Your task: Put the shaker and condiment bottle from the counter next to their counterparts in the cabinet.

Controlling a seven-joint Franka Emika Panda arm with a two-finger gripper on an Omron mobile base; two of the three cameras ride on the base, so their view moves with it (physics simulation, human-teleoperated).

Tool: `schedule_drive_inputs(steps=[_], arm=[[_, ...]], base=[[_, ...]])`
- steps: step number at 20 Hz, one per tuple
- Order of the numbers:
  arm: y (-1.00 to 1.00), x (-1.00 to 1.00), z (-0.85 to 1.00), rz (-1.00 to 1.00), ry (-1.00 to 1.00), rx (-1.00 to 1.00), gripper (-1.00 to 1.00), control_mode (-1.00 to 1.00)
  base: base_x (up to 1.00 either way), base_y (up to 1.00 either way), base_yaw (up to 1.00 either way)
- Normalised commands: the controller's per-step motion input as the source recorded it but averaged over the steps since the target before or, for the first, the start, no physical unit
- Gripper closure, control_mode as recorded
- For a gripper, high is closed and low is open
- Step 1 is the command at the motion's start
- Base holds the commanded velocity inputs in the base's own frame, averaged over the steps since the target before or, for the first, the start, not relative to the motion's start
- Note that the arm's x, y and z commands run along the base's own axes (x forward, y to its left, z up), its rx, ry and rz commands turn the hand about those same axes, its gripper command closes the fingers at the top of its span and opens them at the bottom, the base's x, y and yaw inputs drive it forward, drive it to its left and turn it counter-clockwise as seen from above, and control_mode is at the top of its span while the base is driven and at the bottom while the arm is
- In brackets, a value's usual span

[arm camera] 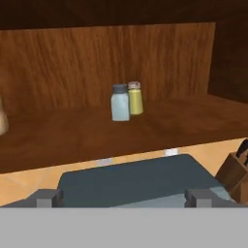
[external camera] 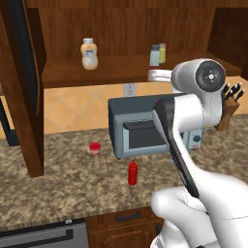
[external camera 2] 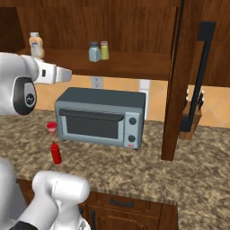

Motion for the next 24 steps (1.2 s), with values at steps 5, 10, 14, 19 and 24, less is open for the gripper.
schedule_drive_inputs(steps=[5,10,14,19,24], arm=[[0.01,-0.53,-0.64,0.02,-0.18,-0.09,-1.00,-1.00],[0.07,-0.44,-0.62,0.01,-0.19,-0.11,-1.00,-1.00],[0.30,-0.67,-0.13,0.00,-0.10,-0.07,-1.00,-1.00],[0.34,-0.58,-0.27,-0.09,-0.02,-0.07,-1.00,-1.00],[0.08,-0.20,-0.95,-0.04,-0.16,-0.17,-1.00,-1.00]], base=[[0.00,0.00,0.00],[0.00,0.00,0.00],[0.00,0.00,0.00],[0.00,0.00,0.00],[0.00,0.00,0.00]])
